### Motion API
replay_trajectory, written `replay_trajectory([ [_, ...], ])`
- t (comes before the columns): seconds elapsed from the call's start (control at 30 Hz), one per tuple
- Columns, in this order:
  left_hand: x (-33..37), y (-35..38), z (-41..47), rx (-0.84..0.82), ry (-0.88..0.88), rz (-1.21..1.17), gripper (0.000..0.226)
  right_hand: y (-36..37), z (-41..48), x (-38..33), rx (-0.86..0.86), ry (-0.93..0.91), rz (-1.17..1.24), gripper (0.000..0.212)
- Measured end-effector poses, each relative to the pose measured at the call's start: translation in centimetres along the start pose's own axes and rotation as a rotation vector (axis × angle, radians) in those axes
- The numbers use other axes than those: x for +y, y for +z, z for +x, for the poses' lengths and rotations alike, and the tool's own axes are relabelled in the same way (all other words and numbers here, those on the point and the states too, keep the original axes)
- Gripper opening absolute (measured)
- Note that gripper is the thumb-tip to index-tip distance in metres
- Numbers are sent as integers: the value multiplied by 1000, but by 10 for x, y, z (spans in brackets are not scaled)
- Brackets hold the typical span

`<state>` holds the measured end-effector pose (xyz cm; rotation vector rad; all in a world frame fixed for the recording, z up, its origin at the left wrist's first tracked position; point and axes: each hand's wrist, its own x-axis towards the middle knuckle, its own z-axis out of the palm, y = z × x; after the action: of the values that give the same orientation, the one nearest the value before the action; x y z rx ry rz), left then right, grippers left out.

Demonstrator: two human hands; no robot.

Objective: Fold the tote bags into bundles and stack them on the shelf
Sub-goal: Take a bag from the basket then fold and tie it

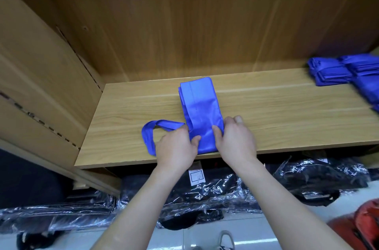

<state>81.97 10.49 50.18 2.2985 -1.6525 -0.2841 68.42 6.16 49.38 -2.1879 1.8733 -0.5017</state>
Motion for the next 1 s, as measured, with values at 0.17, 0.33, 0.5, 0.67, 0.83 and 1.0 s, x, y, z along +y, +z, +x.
replay_trajectory([
  [0.17,-9,5,3,252,231,207,63,-2,10,-4,-90,39,-7,39],
  [0.33,-5,12,12,-2,394,359,60,-4,8,-2,-118,-12,15,43],
  [0.5,-2,4,7,-188,425,450,69,-15,17,14,-220,42,179,37],
  [0.67,3,9,-18,-168,515,442,69,-7,48,7,-227,74,188,62],
  [0.83,-1,9,-11,-36,511,227,38,-3,68,-3,-284,175,552,57],
  [1.0,-6,-3,20,29,144,-375,63,-7,44,-3,-295,52,956,44],
])
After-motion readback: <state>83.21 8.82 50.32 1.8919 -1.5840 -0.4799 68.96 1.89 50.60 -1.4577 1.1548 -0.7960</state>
